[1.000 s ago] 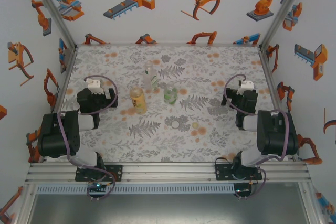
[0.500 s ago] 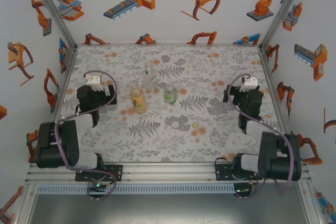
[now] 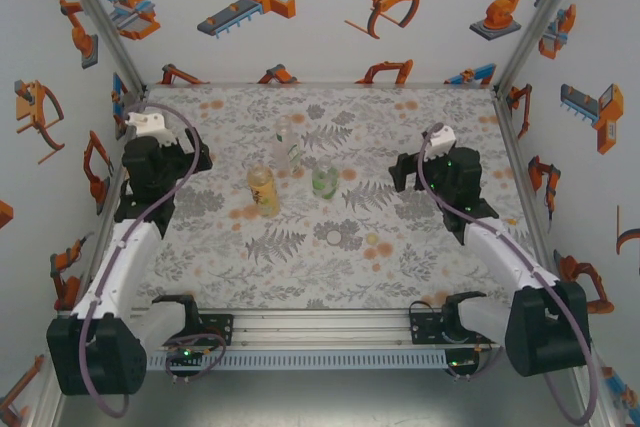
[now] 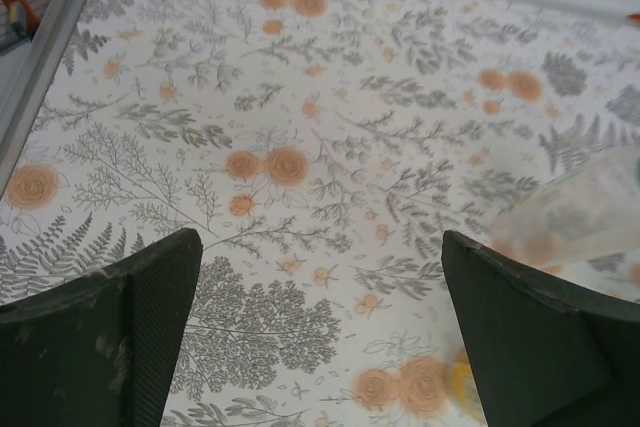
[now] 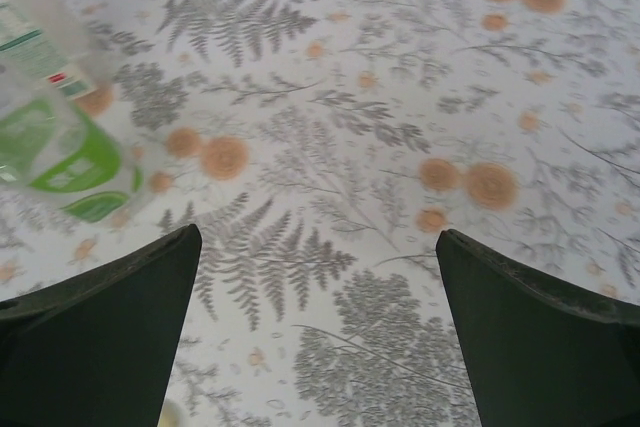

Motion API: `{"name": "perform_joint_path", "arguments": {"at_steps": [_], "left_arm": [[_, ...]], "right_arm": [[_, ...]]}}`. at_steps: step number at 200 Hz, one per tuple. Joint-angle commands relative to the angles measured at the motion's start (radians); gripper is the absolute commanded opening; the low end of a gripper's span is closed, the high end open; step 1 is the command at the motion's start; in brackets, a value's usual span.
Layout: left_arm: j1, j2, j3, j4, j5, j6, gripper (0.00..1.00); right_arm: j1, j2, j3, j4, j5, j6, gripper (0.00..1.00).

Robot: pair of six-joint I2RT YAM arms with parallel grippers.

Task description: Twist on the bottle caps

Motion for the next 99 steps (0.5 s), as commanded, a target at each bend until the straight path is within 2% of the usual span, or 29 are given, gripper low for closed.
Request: {"name": "perform_joint_path", "arguments": {"at_steps": [1,22,44,67,99], "left_arm": [[0.000,-0.048,0.116,-0.251,-0.040,-0.078,0.97],[0.004,-0.051,0.221,-0.390,-0.007,-0.038,0.97],[0.005,-0.054,0.279,-0.464,0.066,0.030,0.97],[0.005,-0.097,0.200,-0.432,0.184,0.151,0.97],[0.008,-0.152,0.148,-0.415,0.166,0.146,0.97]], "right_arm": [[0.066,-0.001,0.058,-0.081,-0.043,-0.059,0.90],[0.121,0.009,0.068,-0.048,-0.108,-0.073,0.89],[0.166,0.028,0.080,0.014,-0.176,-0.073,0.87],[0.208,0.074,0.100,0.088,-0.213,-0.052,0.87],[0.244,0.178,0.158,0.177,-0.285,-0.018,0.82]]}}
